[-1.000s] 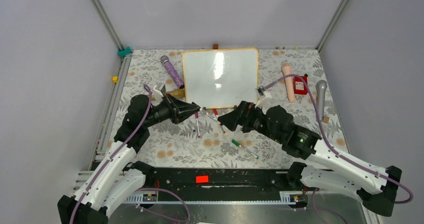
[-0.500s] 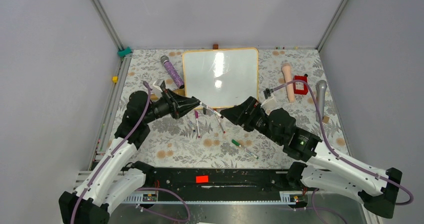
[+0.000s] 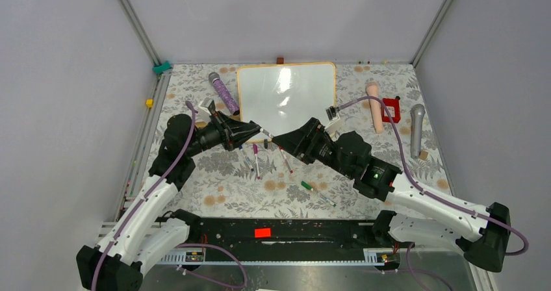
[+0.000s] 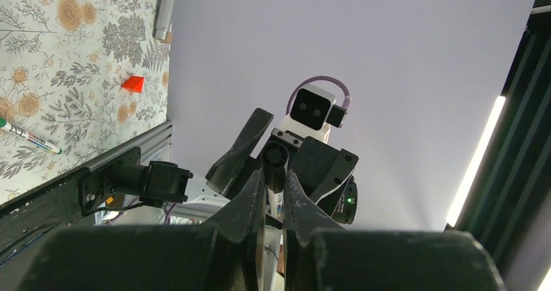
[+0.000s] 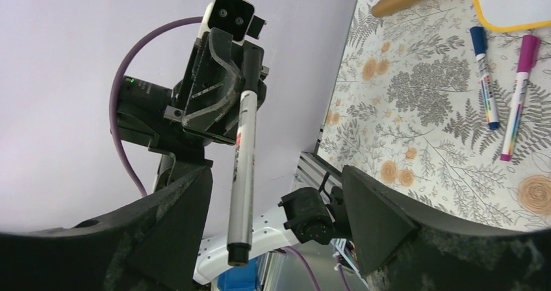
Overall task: Write a sentence on the whiteboard
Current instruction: Pass from the left arm to the right
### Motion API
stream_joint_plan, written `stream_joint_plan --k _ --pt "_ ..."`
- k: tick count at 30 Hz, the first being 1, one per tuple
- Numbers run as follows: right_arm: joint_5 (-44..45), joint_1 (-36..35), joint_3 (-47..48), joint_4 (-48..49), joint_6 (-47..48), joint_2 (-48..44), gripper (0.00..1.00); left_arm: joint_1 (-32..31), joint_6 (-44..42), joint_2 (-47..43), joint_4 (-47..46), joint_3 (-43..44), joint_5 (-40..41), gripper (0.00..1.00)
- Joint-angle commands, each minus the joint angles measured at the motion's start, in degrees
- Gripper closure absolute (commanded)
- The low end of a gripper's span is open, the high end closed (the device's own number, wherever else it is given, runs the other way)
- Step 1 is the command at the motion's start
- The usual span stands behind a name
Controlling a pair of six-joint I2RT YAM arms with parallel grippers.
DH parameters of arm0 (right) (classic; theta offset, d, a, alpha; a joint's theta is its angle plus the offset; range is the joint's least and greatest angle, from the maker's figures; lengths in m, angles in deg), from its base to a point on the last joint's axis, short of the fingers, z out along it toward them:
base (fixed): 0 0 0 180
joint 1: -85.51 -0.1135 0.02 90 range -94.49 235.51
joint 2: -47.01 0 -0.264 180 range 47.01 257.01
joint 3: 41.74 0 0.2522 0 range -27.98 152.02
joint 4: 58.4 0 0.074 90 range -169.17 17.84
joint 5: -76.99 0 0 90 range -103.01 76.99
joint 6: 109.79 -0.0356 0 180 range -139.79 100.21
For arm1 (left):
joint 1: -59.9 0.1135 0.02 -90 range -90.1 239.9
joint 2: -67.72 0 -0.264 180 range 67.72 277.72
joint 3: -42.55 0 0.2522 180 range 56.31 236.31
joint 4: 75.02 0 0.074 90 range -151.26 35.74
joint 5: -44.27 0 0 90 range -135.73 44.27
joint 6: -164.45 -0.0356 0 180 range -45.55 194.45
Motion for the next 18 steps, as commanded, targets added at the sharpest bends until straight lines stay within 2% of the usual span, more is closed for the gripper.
stream_joint_plan --k 1,4,7,13,18 --pt "-0.5 -0.3 3.8 5.2 -1.7 1.4 0.24 0.3 1.2 -1.6 -2.5 1.7 0.6 1.00" --pt "-0.9 -0.3 4.1 6.2 -3.0 2.5 0.34 0.2 0.6 -2.1 -1.6 1.6 1.2 1.00" --pt "-0.5 -0.6 4.4 6.3 -4.3 3.2 0.37 0.3 -1.3 -2.4 0.1 2.3 2.0 1.00" --pt "1.4 -1.0 3.8 8.5 -7.1 3.9 0.50 0.3 -3.1 -3.3 0.5 2.6 5.1 1.00" --pt "1.1 -1.1 4.8 8.8 -8.3 5.4 0.56 0.0 -4.0 -4.3 2.2 2.6 8.1 1.00"
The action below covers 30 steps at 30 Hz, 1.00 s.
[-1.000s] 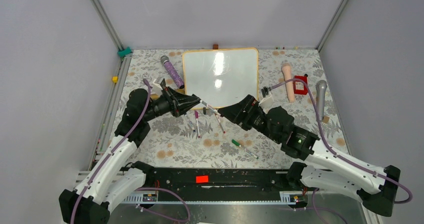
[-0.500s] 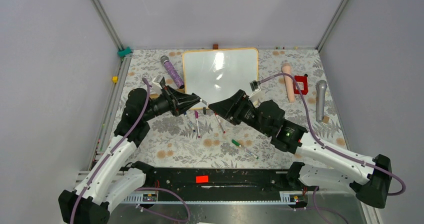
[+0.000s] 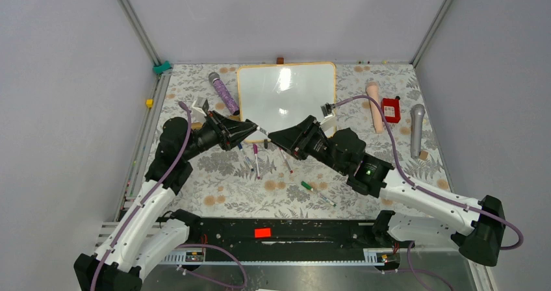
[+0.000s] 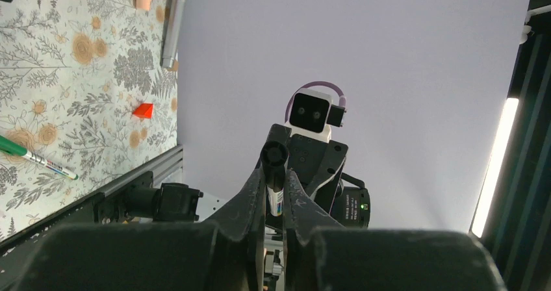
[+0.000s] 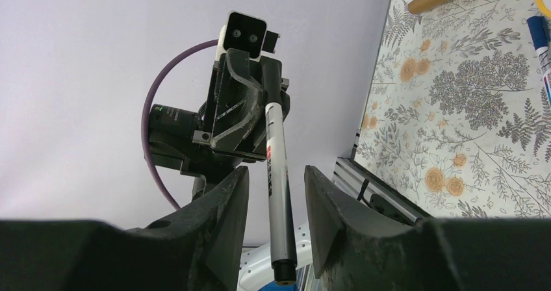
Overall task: Write a sentence on the whiteboard
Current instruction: Pass from the left arm to the right
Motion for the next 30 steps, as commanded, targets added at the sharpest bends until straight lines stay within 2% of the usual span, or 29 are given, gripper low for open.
stream_joint_plan --k 1,3,8,10,11,12,13,15,17,20,23,26,30 --pt "1.2 -0.7 3.1 3.4 -2.3 1.5 0.57 0.1 -0.8 -1.8 0.9 2.6 4.5 1.00" --pt "1.8 -0.8 3.2 3.8 -2.7 2.1 0.60 -0.1 -1.0 -1.8 1.2 2.5 4.6 1.00" --pt "2.6 -1.0 3.7 4.3 -3.0 3.1 0.60 -0.4 -0.8 -2.1 1.2 2.1 5.4 1.00" --pt "2.6 -1.0 4.2 4.2 -2.8 3.5 0.64 -0.4 -0.6 -2.1 1.2 2.0 5.1 1.00" --pt "2.5 -1.0 4.3 4.4 -2.6 3.8 0.74 -0.5 -0.7 -2.2 1.2 2.0 5.1 1.00" --pt "2.3 -1.0 4.4 4.7 -2.5 4.0 0.90 -0.4 -0.6 -2.2 1.2 1.9 5.1 1.00" --pt "2.2 -1.0 4.3 4.9 -2.5 4.0 0.96 -0.4 -0.7 -2.3 1.2 1.9 5.0 1.00" --pt "3.0 -1.0 3.8 4.4 -2.5 3.1 1.00 -0.4 -1.0 -2.4 1.1 1.8 4.6 0.99" --pt "4.4 -1.0 2.6 2.5 -1.9 0.7 1.00 -0.3 -1.4 -2.7 1.8 1.7 4.5 0.84" --pt "4.7 -0.9 0.8 -3.0 -0.4 -3.3 1.00 1.0 -3.2 -2.7 3.8 2.3 2.6 0.53" --pt "2.4 -0.9 -1.3 -7.8 1.4 -7.1 1.00 3.4 -8.2 -2.1 9.5 5.0 -0.4 0.31" --pt "-5.2 1.2 -0.6 -14.0 4.3 -9.2 1.00 5.4 -16.1 -0.2 17.4 9.6 -3.6 0.24" --pt "-23.7 9.6 3.9 -23.2 8.9 -8.5 1.00 5.6 -27.4 3.6 26.4 15.2 -9.6 0.23"
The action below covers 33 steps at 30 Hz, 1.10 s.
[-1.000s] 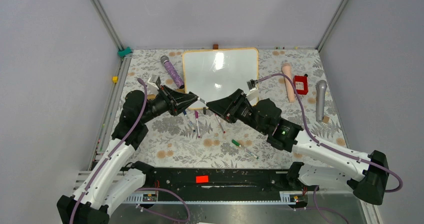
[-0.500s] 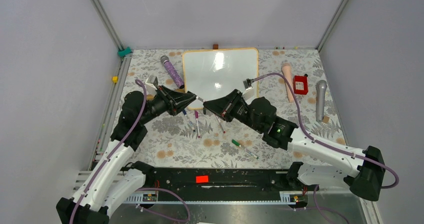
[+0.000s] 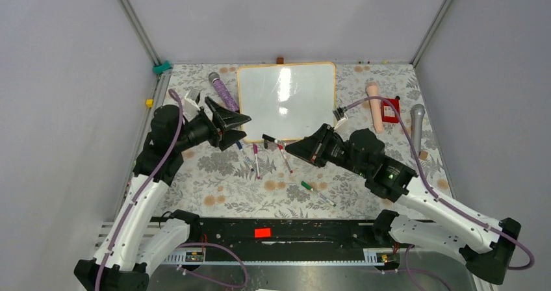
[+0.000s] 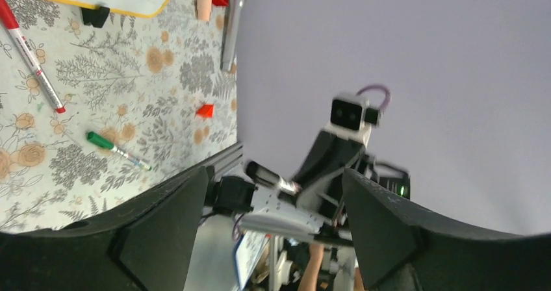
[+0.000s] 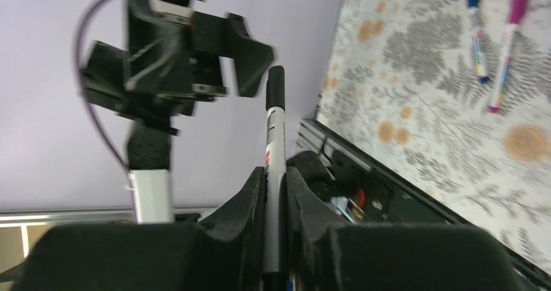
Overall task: Write a sentence on the whiteboard
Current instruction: Pass from the left arm to the right, then pass from the right arm to the left
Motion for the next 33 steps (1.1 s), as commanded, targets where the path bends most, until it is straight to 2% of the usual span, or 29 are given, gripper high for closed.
stream_joint_plan --k 1,4,7,14,17,21,24,33 --pt "-20.9 8.4 5.9 -11.7 7.1 1.3 1.00 0.1 -13.8 2.4 9.2 6.1 -9.3 0.22" --pt "-29.2 12.3 12.3 -17.6 11.4 4.5 1.00 -0.1 -16.6 0.8 8.8 4.8 -11.9 0.18" --pt "-35.5 13.2 19.1 -20.5 14.4 8.8 1.00 -0.6 -16.2 -1.1 6.8 2.2 -14.7 0.18" --pt "-41.2 13.1 23.5 -19.1 12.9 14.0 1.00 -1.5 -10.4 -3.5 0.1 -2.4 -19.1 0.26" --pt "-43.1 13.2 21.8 -14.4 9.7 14.1 1.00 -1.5 -4.8 -4.3 -6.4 -4.6 -20.6 0.29" --pt "-43.8 13.1 19.3 -9.4 6.5 13.5 1.00 -2.0 7.1 -5.1 -21.7 -9.2 -22.0 0.30" --pt "-44.4 13.2 18.0 -5.7 4.2 13.4 1.00 -3.2 11.5 -4.9 -27.7 -11.1 -22.2 0.36" --pt "-41.9 13.2 17.0 -8.9 5.5 13.2 1.00 -5.1 11.6 -3.7 -26.4 -9.3 -21.8 0.60"
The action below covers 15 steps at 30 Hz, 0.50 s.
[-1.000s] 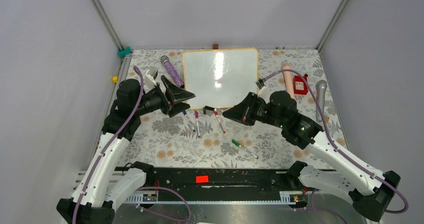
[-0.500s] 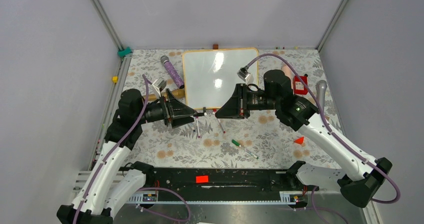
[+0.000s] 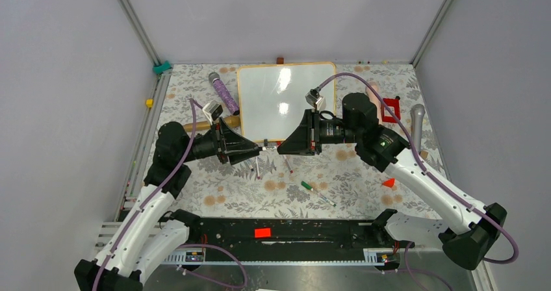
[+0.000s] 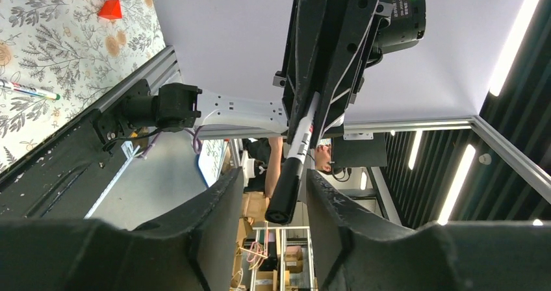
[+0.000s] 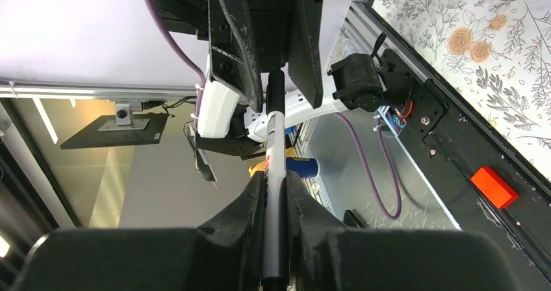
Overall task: Write a sentence on the whiteboard
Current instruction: Pass from the right arm to the left
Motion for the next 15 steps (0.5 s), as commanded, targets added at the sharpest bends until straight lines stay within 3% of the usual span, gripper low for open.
stream_joint_plan --k 1,10,14,15 --pt "-0.2 0.2 -0.7 1.2 0.1 -1.0 1.00 -0.8 1.8 0.7 -4.6 2.4 -2.3 0.61" --pt "-1.1 0.2 -0.9 2.4 0.1 0.1 1.00 -1.7 0.4 0.8 -1.7 3.6 -2.6 1.00" --pt "-1.4 0.2 -1.3 4.2 -0.9 0.6 0.97 -2.2 0.2 0.8 -1.7 3.9 -2.1 1.00" --pt "-1.2 0.2 -1.7 5.2 -1.5 0.7 0.84 -2.2 0.2 0.8 -1.7 3.9 -1.9 1.00"
